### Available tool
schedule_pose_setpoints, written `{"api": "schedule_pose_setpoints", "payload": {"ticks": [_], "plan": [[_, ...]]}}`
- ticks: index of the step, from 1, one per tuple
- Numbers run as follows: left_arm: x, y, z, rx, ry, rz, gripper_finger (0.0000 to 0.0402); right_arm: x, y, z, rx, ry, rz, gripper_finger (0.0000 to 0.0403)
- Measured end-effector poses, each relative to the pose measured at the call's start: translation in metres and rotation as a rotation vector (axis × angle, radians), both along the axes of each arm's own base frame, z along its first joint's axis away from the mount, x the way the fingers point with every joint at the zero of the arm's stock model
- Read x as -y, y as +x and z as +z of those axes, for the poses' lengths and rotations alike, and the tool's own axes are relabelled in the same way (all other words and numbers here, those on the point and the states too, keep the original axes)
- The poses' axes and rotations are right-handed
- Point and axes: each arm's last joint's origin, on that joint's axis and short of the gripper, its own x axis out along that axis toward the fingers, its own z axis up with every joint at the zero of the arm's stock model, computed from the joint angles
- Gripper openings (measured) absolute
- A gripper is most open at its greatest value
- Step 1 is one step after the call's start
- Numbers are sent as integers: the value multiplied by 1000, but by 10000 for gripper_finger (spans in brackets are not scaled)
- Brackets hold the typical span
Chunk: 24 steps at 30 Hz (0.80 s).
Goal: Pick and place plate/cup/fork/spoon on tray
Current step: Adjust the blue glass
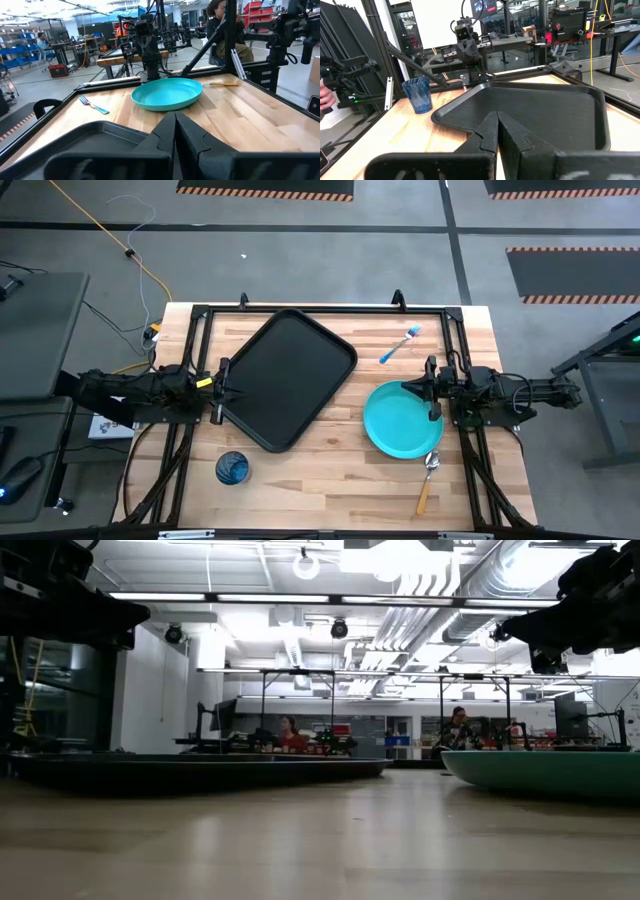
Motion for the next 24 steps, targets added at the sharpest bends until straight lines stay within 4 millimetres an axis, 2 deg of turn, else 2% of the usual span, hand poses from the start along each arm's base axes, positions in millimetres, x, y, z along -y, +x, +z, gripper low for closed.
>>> {"api": "schedule_pose_setpoints", "payload": {"ticks": [5, 9, 19, 24], "plan": [[0, 0, 2, 17, 10, 0, 0, 0, 0, 0, 0, 0, 0, 0], [0, 0, 1, 9, -75, -1, 0, 0, 0, 0, 0, 0, 0, 0], [0, 0, 3, 18, -124, 6, 0, 0, 0, 0, 0, 0, 0, 0], [-1, -1, 28, 226, -217, -4, 17, 0, 0, 0, 1, 0, 0, 0]]}}
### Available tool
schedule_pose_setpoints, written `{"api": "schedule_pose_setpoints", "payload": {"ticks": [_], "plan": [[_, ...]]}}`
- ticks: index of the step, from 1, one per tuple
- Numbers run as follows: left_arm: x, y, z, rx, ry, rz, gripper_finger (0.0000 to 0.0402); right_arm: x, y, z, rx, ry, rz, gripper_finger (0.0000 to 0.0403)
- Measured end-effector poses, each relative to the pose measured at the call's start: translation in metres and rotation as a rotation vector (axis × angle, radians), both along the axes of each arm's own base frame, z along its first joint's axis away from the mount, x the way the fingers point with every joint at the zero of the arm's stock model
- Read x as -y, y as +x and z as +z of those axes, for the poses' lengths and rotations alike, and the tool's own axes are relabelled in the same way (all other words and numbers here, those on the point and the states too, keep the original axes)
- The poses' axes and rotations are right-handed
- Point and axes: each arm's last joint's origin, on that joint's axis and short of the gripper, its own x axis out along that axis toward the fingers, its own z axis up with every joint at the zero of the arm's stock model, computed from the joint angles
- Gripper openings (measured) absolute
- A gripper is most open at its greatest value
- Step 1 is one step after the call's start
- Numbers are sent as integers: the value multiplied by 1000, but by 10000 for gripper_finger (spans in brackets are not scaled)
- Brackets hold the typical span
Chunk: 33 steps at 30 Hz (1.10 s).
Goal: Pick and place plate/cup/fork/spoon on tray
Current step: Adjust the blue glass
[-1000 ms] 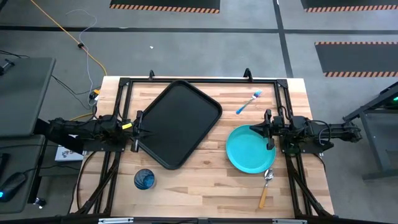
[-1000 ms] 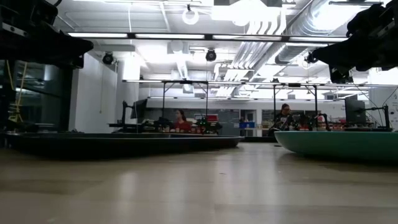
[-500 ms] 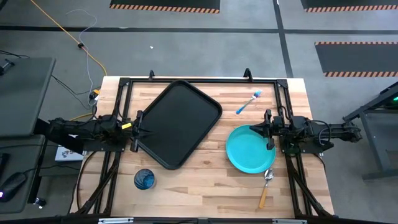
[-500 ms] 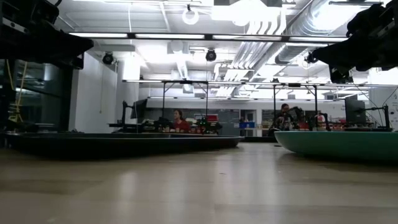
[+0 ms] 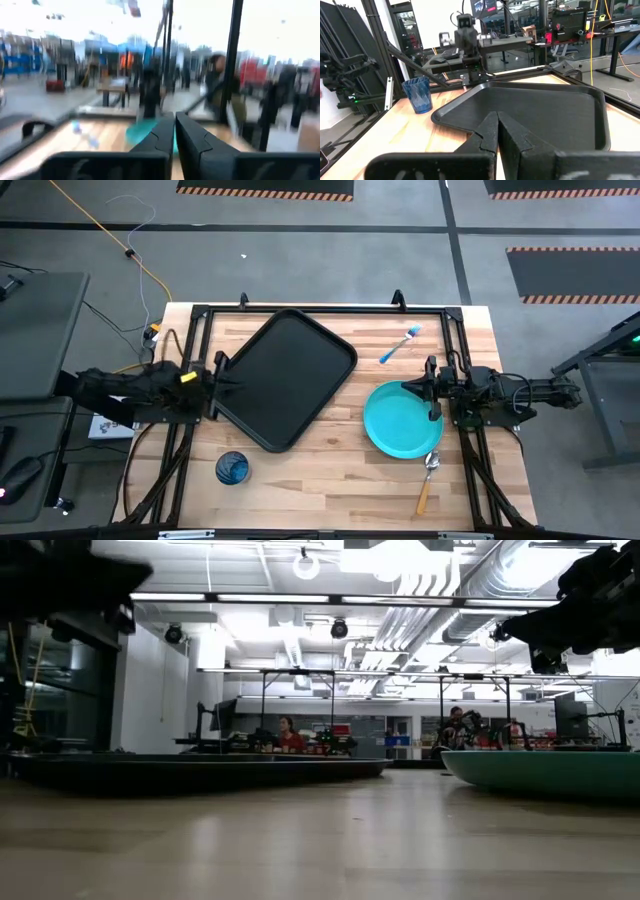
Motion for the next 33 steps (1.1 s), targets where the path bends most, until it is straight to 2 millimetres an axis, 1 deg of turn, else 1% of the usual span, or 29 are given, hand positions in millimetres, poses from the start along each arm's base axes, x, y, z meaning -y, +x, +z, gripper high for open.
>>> {"api": "schedule_pose_setpoints", "payload": {"ticks": [2, 4, 6, 8, 10, 12, 14, 16, 18, 20, 23, 25, 28, 33], "plan": [[1, 1, 13, 8, -5, -17, 41, 0, 0, 0, 0, 0, 0, 0], [3, 5, 28, -23, -5, -44, 74, 0, 0, 0, 0, 0, 0, 0], [7, 14, 43, -92, 1, -76, 110, 0, 0, 0, -1, 0, 0, 0], [15, 27, 57, -201, 7, -139, 147, 0, 0, 0, 0, 0, 0, 0], [26, 41, 70, -336, 16, -237, 179, 0, 0, 0, -1, 0, 0, 0], [41, 54, 79, -468, 45, -346, 202, 0, 0, 0, 0, 0, 0, 0], [59, 65, 84, -610, 69, -438, 215, 0, 0, 0, -1, 0, 0, 0], [79, 72, 90, -735, 81, -506, 219, 0, 0, 0, 0, 0, 0, 0], [97, 76, 91, -880, 90, -537, 219, 0, 0, 0, 0, 0, 0, 0], [113, 77, 88, -1020, 100, -523, 216, 0, 0, 0, 0, 0, 0, 0], [134, 77, 86, -1151, 142, -485, 214, 0, 0, 0, 0, 0, 0, 0], [144, 75, 80, -1225, 186, -442, 213, 0, 0, 0, -1, 0, 0, 0], [152, 72, 72, -1305, 271, -360, 213, 0, 0, 0, -1, 0, 0, 0], [156, 71, 60, -1343, 415, -236, 213, 0, 0, 0, 0, 0, 0, 0]]}}
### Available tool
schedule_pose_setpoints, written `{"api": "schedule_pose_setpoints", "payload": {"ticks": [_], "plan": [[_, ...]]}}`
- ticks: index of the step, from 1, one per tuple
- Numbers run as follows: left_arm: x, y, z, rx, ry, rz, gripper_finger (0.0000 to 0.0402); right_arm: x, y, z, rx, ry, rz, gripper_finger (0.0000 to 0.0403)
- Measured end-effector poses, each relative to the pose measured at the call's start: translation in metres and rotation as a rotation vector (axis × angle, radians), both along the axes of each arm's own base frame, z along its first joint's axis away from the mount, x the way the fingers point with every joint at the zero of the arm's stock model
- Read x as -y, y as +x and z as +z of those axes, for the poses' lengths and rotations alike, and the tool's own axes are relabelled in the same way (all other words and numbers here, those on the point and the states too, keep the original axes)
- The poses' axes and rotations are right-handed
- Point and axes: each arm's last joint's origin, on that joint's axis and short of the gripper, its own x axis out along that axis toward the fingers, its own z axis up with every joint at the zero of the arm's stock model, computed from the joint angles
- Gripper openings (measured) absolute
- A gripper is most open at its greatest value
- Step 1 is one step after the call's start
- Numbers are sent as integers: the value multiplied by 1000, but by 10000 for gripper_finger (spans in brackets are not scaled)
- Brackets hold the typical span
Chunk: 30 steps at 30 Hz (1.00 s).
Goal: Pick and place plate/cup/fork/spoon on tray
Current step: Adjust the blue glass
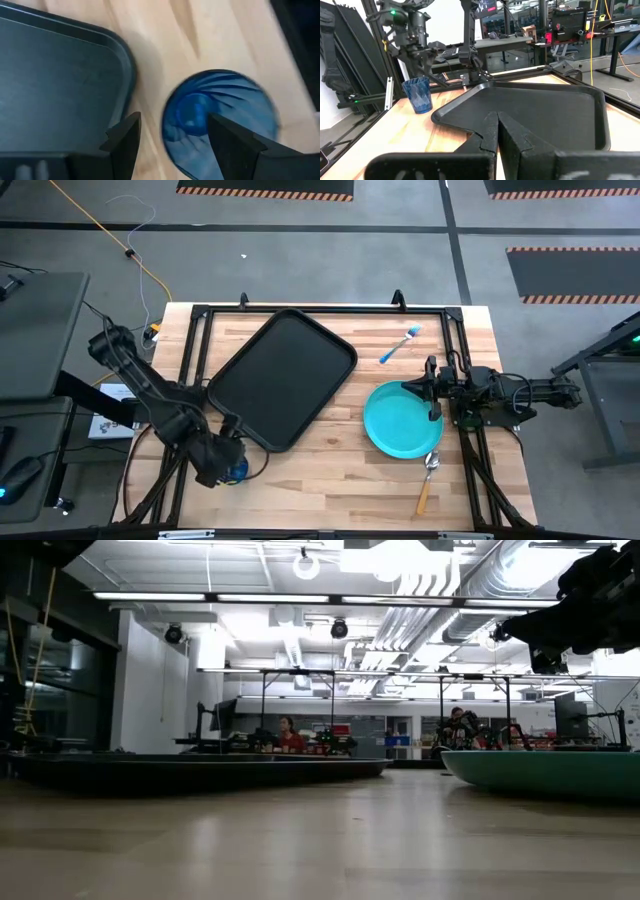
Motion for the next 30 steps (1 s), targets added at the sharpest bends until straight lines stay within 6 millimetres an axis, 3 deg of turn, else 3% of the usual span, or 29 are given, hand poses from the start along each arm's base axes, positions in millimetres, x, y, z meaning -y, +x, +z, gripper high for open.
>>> {"api": "schedule_pose_setpoints", "payload": {"ticks": [13, 23, 30], "plan": [[2, 3, -8, -56, -13, 29, 213, 0, 0, 0, 0, 0, 0, 0], [-4, -3, -31, -118, 3, 75, 213, 0, 0, 0, 0, 0, 0, 0], [-4, -3, -32, -116, 1, 74, 207, 0, 0, 0, 0, 0, 0, 0]]}}
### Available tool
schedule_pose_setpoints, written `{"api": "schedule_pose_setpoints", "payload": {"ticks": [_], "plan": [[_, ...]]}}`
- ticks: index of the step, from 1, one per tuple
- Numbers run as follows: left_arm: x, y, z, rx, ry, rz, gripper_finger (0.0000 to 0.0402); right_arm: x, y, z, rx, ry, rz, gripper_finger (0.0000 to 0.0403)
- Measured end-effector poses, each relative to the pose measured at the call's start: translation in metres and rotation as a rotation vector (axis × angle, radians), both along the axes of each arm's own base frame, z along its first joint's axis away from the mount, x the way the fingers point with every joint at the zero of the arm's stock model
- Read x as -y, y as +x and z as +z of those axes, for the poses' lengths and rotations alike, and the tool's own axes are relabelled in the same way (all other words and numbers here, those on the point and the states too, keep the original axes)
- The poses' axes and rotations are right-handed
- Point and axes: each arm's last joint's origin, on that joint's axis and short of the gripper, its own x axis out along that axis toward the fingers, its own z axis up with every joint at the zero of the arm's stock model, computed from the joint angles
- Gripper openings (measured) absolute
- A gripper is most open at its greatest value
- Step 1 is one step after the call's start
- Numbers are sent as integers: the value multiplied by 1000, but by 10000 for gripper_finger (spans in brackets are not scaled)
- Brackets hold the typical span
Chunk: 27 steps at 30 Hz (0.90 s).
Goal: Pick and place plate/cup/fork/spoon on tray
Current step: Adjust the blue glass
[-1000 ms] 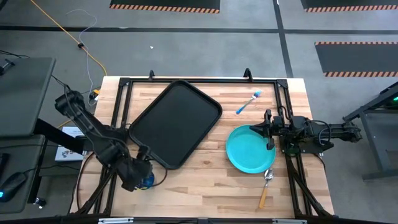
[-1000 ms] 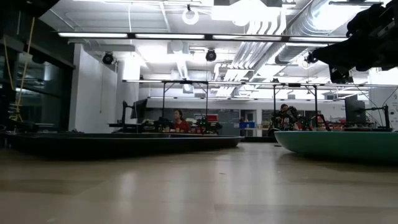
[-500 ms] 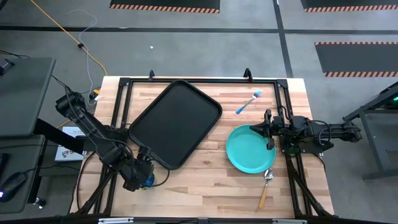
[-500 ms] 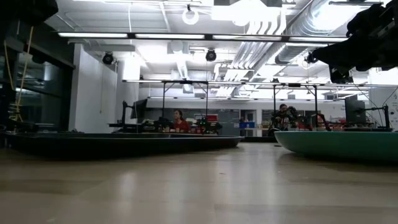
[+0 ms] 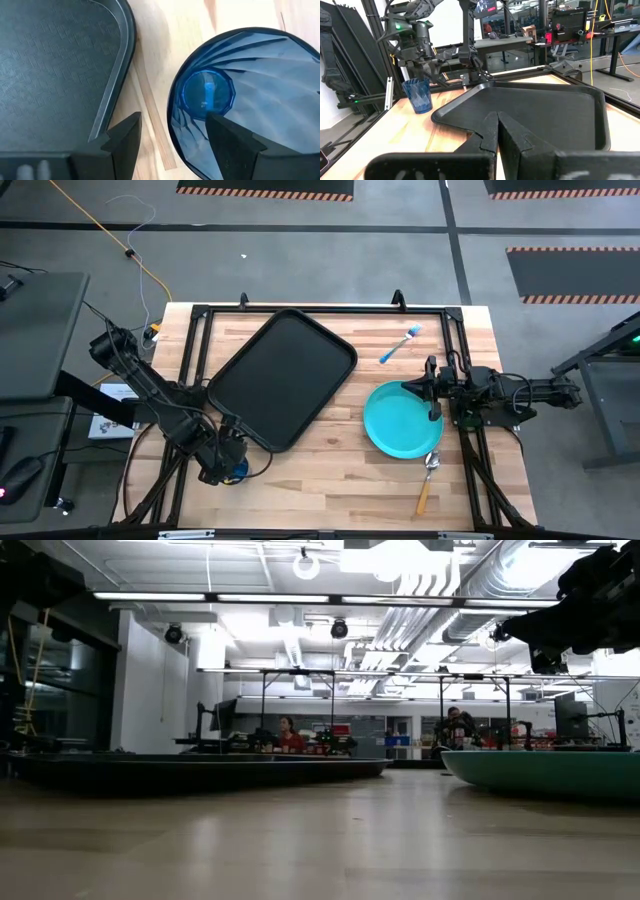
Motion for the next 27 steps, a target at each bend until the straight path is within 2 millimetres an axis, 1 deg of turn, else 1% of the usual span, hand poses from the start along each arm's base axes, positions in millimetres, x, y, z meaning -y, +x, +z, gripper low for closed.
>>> {"api": "schedule_pose_setpoints", "payload": {"ticks": [3, 6, 8, 11, 13, 14, 15, 17, 21, 23, 27], "plan": [[0, 0, 0, -2, -2, 0, 190, 0, 0, 0, 0, 0, 0, 0], [0, 0, 0, -2, -2, -1, 157, 0, 0, 0, 0, 0, 0, 0], [0, 0, 0, -2, -2, -1, 125, 0, 0, 0, 0, 0, 0, 0], [1, -1, 0, -23, -17, -26, 68, 0, 0, 0, 0, 0, 0, 0], [2, -1, 3, -39, -31, -44, 26, 0, 0, 0, 0, 0, 0, 0], [2, 0, 6, -42, -38, -50, 14, 0, 0, 0, -1, 0, 0, 0], [3, 0, 9, -46, -49, -51, 9, 0, 0, 0, 0, 0, 0, 0], [4, 1, 17, -47, -53, -45, 13, 0, 0, 0, 0, 0, 0, 0], [2, -1, 32, -72, -24, -28, 7, 0, 0, 0, 0, 0, 0, 0], [-1, -2, 33, -94, -4, -6, 6, 0, 0, 0, 0, 0, 0, 0], [-6, -6, 29, -189, -21, 34, 5, 0, 0, 0, 0, 0, 0, 0]]}}
